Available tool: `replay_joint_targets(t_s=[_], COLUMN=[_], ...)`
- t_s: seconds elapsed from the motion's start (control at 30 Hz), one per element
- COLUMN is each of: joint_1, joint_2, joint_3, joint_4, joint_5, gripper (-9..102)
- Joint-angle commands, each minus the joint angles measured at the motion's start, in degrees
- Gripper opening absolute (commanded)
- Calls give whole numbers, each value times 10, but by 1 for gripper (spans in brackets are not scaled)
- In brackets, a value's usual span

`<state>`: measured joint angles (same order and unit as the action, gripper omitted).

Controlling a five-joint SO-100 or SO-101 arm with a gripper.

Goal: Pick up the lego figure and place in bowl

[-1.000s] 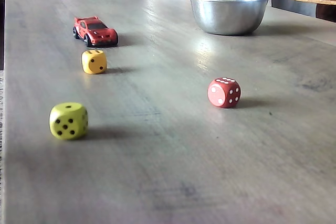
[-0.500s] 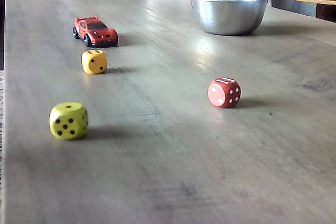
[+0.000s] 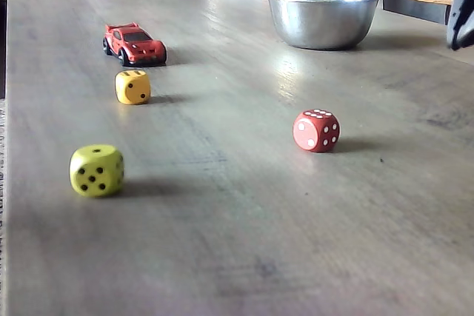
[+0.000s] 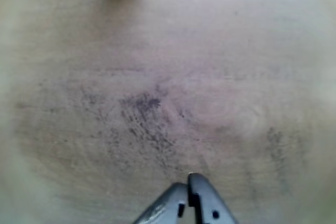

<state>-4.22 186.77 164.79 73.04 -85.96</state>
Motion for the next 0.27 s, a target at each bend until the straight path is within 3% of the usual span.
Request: replay_joint_targets(t_s=[0.0,0.23], joint_1=[-4,-4], joint_2=[6,21], joint_3=[8,41], joint_4=[-2,-2], joint_5=[-4,-4], gripper=[-1,-1])
